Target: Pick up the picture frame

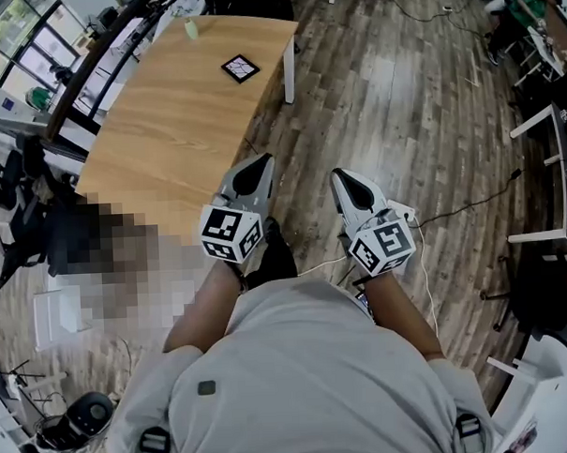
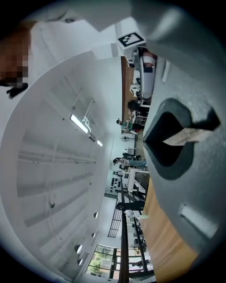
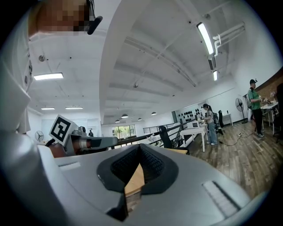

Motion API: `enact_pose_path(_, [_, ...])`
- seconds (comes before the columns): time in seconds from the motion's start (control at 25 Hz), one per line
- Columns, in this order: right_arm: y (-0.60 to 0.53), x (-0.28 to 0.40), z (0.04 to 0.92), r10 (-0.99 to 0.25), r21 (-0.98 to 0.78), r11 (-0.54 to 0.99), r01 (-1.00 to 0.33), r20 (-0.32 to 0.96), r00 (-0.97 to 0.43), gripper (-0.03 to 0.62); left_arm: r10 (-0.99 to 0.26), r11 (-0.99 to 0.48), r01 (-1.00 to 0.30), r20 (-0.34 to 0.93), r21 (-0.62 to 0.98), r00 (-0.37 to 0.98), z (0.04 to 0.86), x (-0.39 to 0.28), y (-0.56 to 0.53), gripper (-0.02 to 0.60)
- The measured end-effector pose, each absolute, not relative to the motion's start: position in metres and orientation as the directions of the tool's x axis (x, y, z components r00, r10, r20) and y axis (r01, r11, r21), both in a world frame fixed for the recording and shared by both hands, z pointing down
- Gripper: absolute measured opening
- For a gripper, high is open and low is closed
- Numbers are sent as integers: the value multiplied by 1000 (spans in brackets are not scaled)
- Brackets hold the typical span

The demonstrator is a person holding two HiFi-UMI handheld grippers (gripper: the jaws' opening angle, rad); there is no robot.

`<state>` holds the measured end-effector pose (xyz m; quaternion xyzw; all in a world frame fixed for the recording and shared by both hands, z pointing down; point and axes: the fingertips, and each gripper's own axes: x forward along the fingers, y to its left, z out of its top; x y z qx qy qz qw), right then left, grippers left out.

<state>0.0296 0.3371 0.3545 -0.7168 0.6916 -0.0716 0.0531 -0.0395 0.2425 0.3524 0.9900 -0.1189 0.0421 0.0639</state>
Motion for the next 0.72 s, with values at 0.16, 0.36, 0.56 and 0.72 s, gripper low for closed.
enact_pose_path(0.16, [283, 57, 358, -999, -191, -46, -980, 33, 40, 9, -218, -964, -232, 113, 127, 969, 358, -12, 190, 3])
enact_pose_path(0.36, [203, 80, 348, -999, -194, -36, -980, 29, 30, 9, -191, -970, -206, 122, 126, 974, 352, 18, 123, 3])
enact_pose_path(0.56, [112, 79, 337, -1000, -175, 10, -985, 25, -14, 9, -179, -972, -193, 115, 133, 977, 345, 27, 48, 3])
enact_pose_path(0.72, [52, 68, 337, -998, -162, 48, -986, 42, -55, 9, -187, -966, -205, 123, 155, 975, 351, 27, -9, 3])
